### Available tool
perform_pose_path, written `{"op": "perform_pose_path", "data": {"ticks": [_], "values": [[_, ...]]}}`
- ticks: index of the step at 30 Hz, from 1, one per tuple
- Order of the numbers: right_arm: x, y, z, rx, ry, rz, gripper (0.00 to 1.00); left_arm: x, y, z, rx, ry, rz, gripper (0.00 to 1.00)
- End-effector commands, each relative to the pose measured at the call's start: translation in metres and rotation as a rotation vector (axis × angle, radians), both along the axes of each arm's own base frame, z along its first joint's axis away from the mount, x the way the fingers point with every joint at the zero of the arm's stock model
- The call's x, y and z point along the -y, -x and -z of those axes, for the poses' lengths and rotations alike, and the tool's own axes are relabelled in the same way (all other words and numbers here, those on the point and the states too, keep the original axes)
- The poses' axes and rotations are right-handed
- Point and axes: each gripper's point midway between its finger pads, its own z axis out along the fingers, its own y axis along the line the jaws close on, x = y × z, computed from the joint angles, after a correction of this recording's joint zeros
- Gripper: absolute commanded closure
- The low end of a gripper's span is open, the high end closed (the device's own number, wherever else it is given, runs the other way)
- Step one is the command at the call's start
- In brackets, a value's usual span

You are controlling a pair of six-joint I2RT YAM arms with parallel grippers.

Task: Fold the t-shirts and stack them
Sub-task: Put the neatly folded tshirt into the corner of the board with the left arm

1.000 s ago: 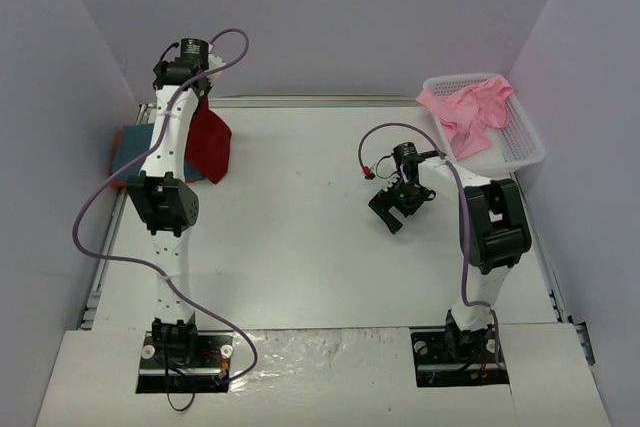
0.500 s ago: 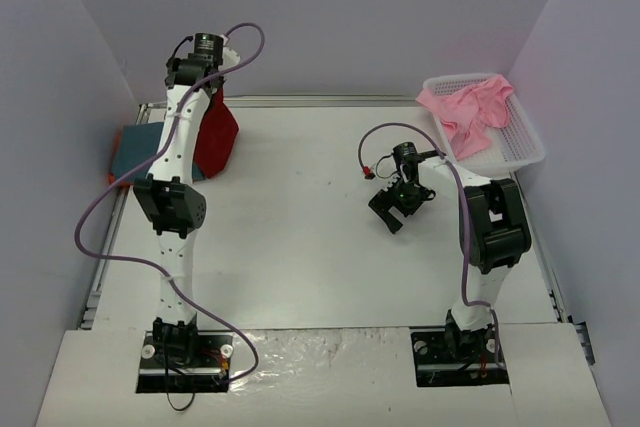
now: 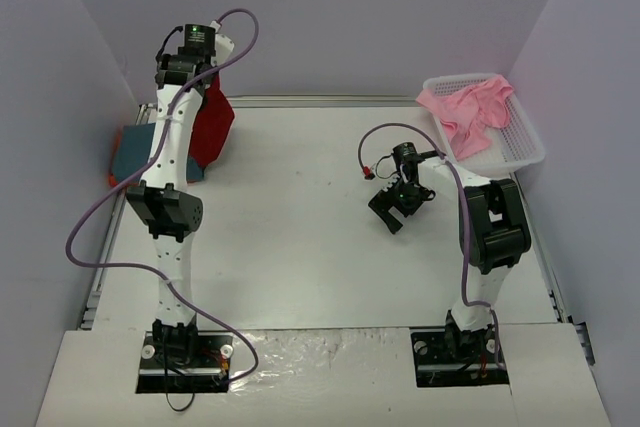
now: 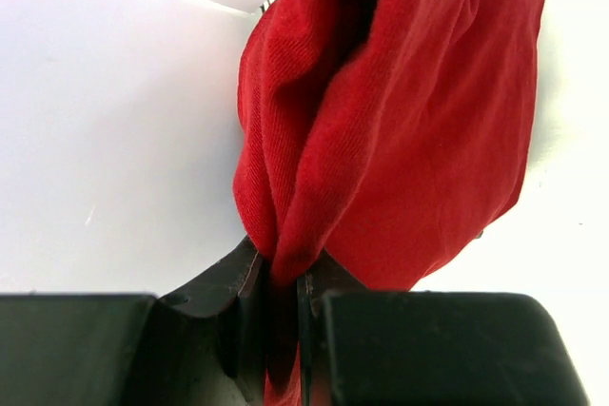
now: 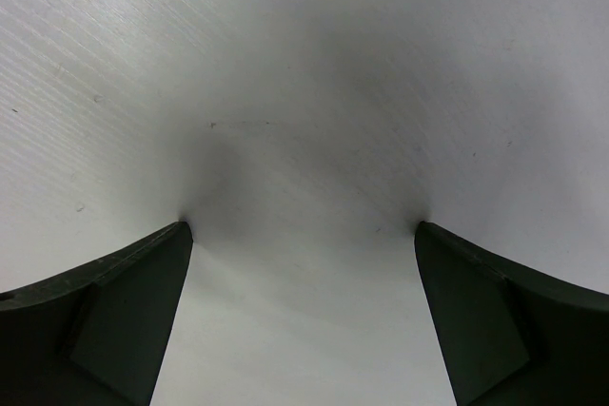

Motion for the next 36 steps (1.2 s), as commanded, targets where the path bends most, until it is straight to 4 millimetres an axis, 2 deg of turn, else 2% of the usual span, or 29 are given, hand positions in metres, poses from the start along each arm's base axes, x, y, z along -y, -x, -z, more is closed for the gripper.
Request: {"op": "perform_pose_path", "data": {"ticks": [1,12,29,31,33,36], "values": [[0.016,0.028,0.025,-0.12,0.093,-0.02,0.0,-0.01,0.022,-0.078,0.195,0.001,-0.034,0.97],[0.019,0.03,0.029,-0.132,0.113,-0.022,0.0,-0.021,0.018,-0.064,0.162,-0.016,-0.057,0.98],[0.026,0.038,0.042,-0.178,0.14,-0.017,0.0,-0.073,-0.001,-0.031,0.137,0.025,-0.151,0.98],[0.027,0.039,0.043,-0.182,0.141,-0.014,0.0,-0.073,-0.004,-0.027,0.136,0.032,-0.148,0.97],[0.029,0.04,0.045,-0.19,0.144,-0.01,0.0,-0.092,-0.004,-0.021,0.13,0.039,-0.186,0.98],[0.031,0.042,0.048,-0.201,0.149,-0.007,0.0,-0.096,-0.007,-0.014,0.122,0.05,-0.193,0.98]]}}
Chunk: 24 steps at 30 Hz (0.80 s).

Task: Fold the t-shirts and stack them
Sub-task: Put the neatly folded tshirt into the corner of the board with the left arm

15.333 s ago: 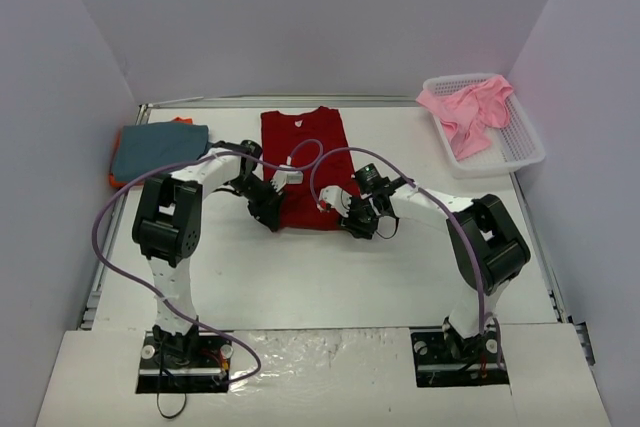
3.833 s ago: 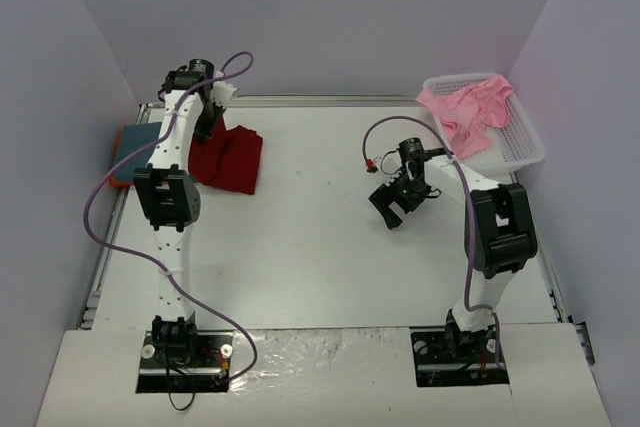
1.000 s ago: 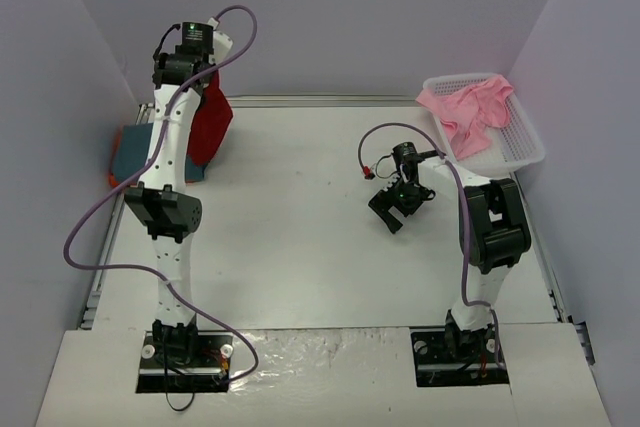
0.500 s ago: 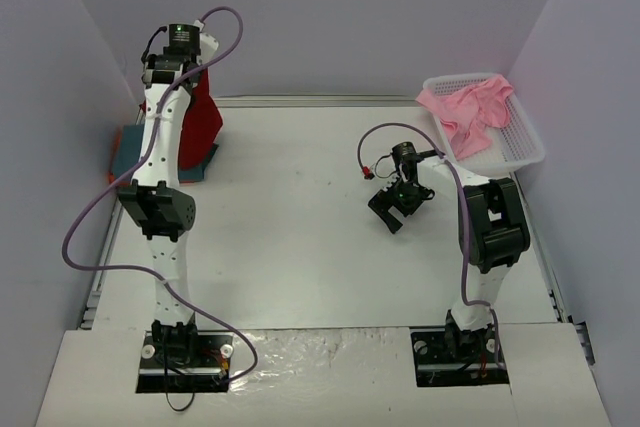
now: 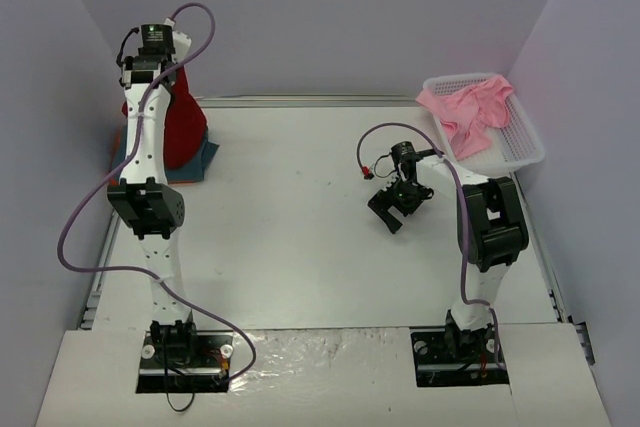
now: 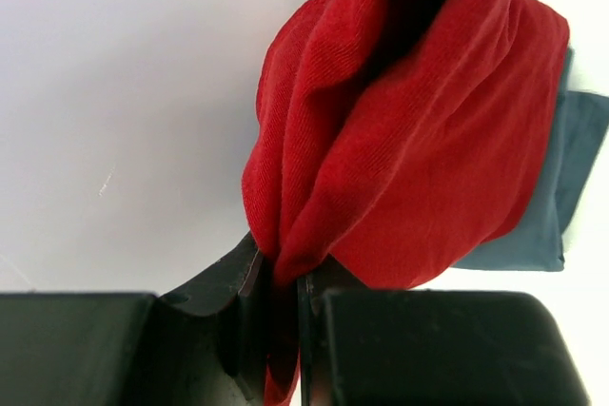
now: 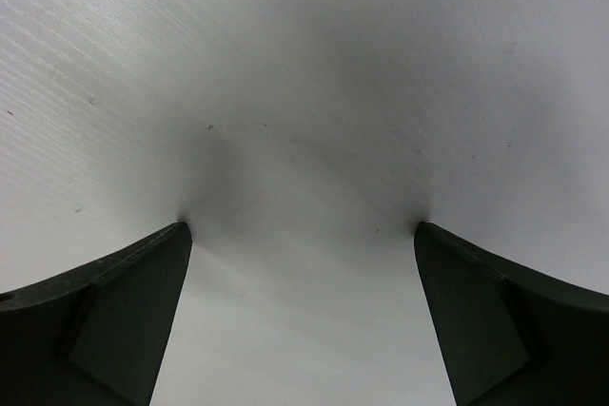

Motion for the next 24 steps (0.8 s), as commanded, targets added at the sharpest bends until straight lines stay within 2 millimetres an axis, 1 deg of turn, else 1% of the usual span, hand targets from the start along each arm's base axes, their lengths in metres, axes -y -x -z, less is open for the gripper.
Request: {"op": "perform_pose_path", "data": {"ticks": [1,5,8,10,12,14,15,17,19,20,24], "values": [[0.029,0.043,0.046,-0.188,0.136,-0.012,0.0,-0.014,-0.005,-0.015,0.078,0.012,-0.039,0.98],[0.031,0.044,0.049,-0.193,0.146,-0.01,0.0,-0.009,-0.004,-0.02,0.091,0.031,-0.025,0.98],[0.032,0.044,0.048,-0.193,0.148,-0.01,0.0,0.002,0.0,-0.03,0.108,0.047,-0.004,0.98],[0.031,0.044,0.048,-0.191,0.146,-0.01,0.0,0.01,0.004,-0.043,0.13,0.058,0.016,0.98],[0.031,0.044,0.048,-0.192,0.145,-0.01,0.0,0.017,0.008,-0.047,0.137,0.074,0.027,0.98],[0.031,0.044,0.048,-0.192,0.145,-0.012,0.0,0.02,0.013,-0.054,0.152,0.09,0.029,0.98],[0.031,0.044,0.048,-0.193,0.145,-0.01,0.0,0.038,0.012,-0.054,0.146,0.097,0.063,0.98],[0.031,0.044,0.048,-0.191,0.146,-0.012,0.0,0.047,0.015,-0.057,0.153,0.112,0.078,0.98],[0.031,0.044,0.048,-0.191,0.148,-0.012,0.0,0.052,0.017,-0.058,0.154,0.128,0.084,0.98],[0.031,0.043,0.047,-0.189,0.149,-0.012,0.0,0.058,0.018,-0.06,0.161,0.144,0.094,0.98],[0.032,0.044,0.047,-0.19,0.151,-0.012,0.0,0.066,0.019,-0.068,0.191,0.171,0.101,0.98]]}}
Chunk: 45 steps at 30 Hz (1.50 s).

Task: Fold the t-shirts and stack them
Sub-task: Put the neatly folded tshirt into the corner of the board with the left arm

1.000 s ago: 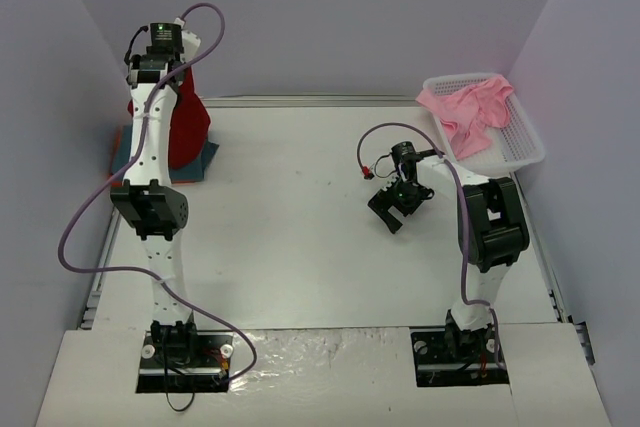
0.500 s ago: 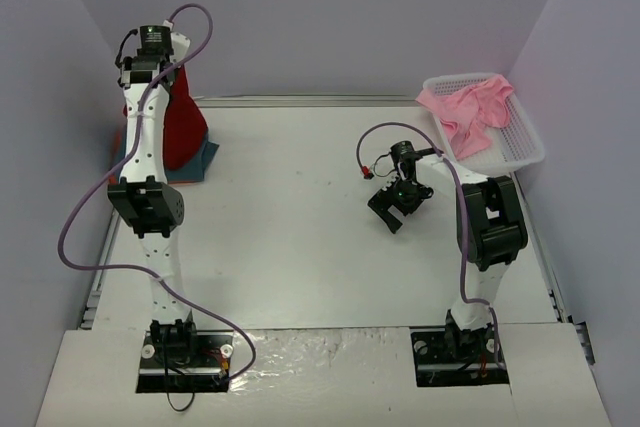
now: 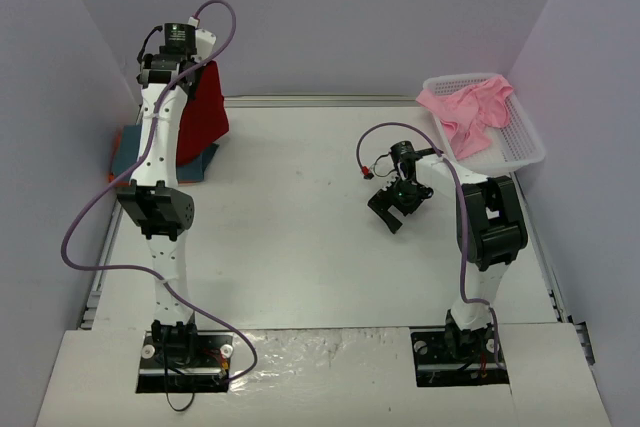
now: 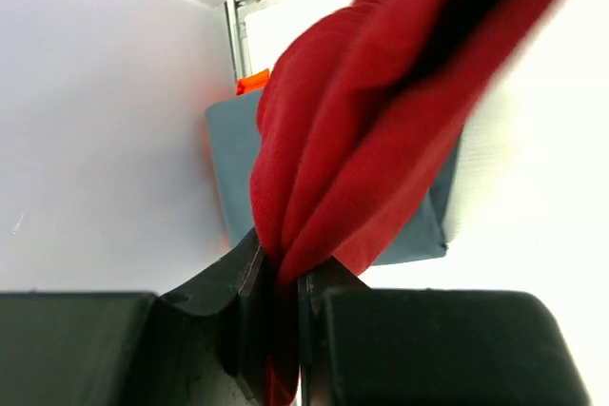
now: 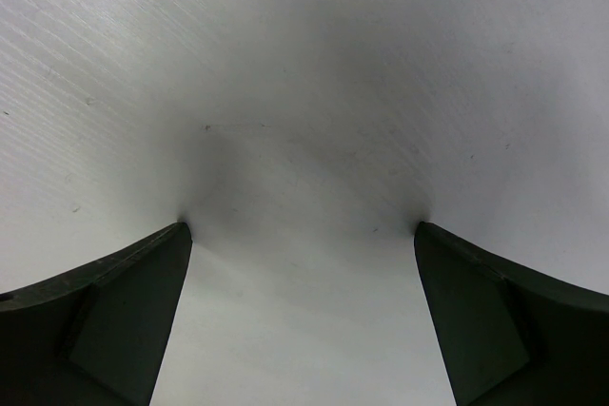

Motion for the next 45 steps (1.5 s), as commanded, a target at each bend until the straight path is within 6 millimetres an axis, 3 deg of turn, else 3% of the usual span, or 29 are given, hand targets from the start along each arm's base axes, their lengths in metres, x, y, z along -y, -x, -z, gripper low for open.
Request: {"op": "perform_pose_path", "data": {"ticks": [1,8,20,45], "values": [[0.03,0.043,0.047,-0.178,0.139,-0.014,0.0,0.006,0.022,-0.078,0.197,0.061,-0.016,0.98],[0.031,0.045,0.048,-0.185,0.148,-0.016,0.0,0.017,0.026,-0.097,0.257,0.105,-0.008,0.98],[0.033,0.048,0.051,-0.196,0.155,-0.019,0.0,0.021,0.018,-0.065,0.212,0.325,-0.083,0.98],[0.037,0.052,0.055,-0.212,0.177,-0.02,0.0,0.011,0.031,-0.061,0.211,0.42,-0.21,0.98]]}}
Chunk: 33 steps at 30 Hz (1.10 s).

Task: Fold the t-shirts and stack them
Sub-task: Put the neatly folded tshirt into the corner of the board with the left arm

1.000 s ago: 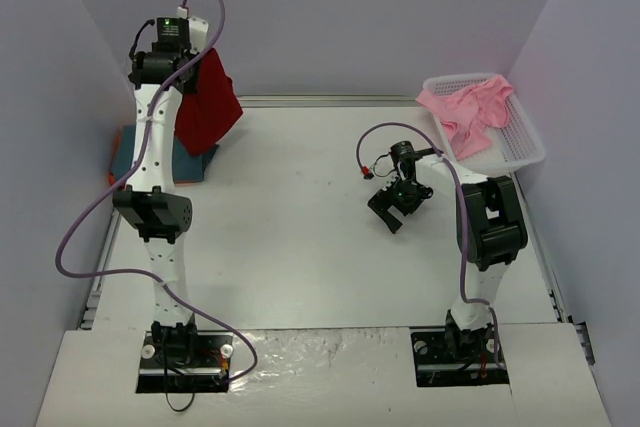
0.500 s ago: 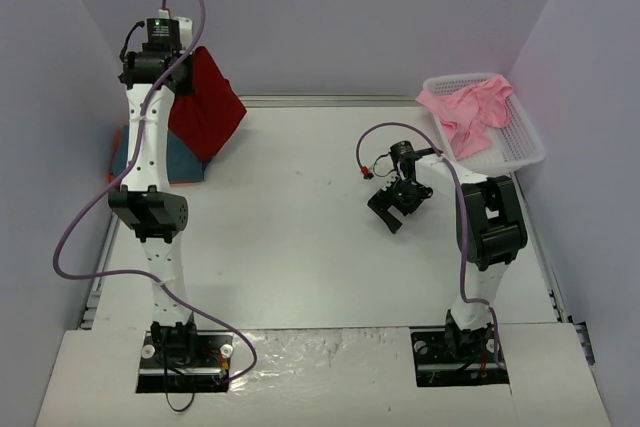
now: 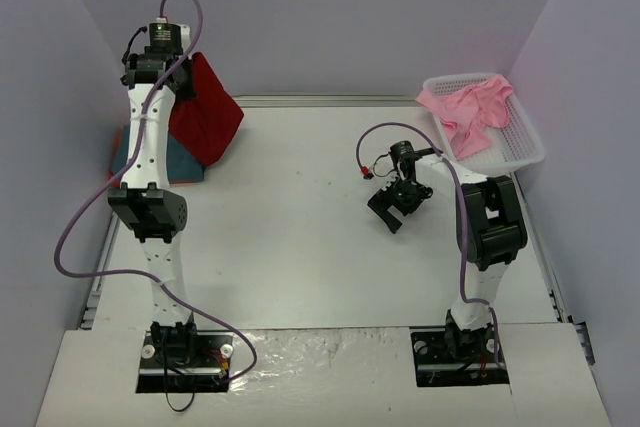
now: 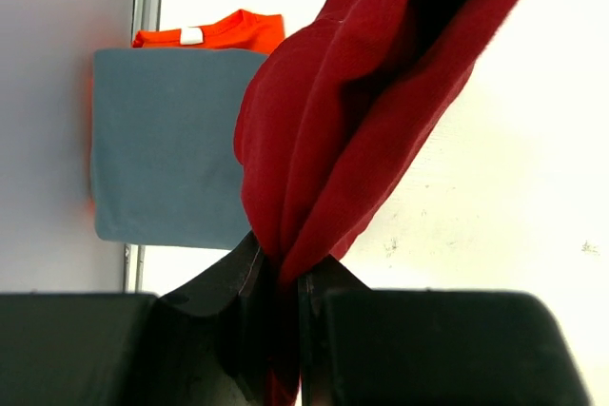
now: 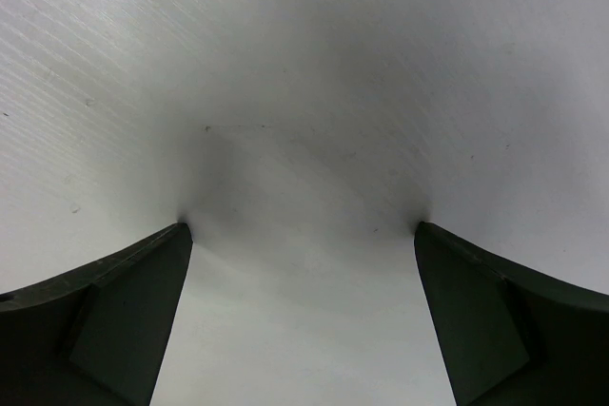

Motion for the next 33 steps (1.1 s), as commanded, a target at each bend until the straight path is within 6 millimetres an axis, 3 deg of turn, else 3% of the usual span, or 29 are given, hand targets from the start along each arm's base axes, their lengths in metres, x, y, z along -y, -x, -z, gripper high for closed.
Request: {"op": "perform_pose_path", "data": {"ticks": [1,20,33], "values": [[0.037,0.05,0.052,-0.203,0.174,-0.022,0.0,-0.007,0.017,-0.063,0.156,0.019,-0.042,0.98],[0.038,0.051,0.053,-0.205,0.186,-0.027,0.0,-0.006,0.036,-0.086,0.191,0.019,-0.025,0.98],[0.039,0.052,0.055,-0.211,0.193,-0.026,0.0,-0.006,0.038,-0.076,0.165,0.017,-0.026,0.98]]}}
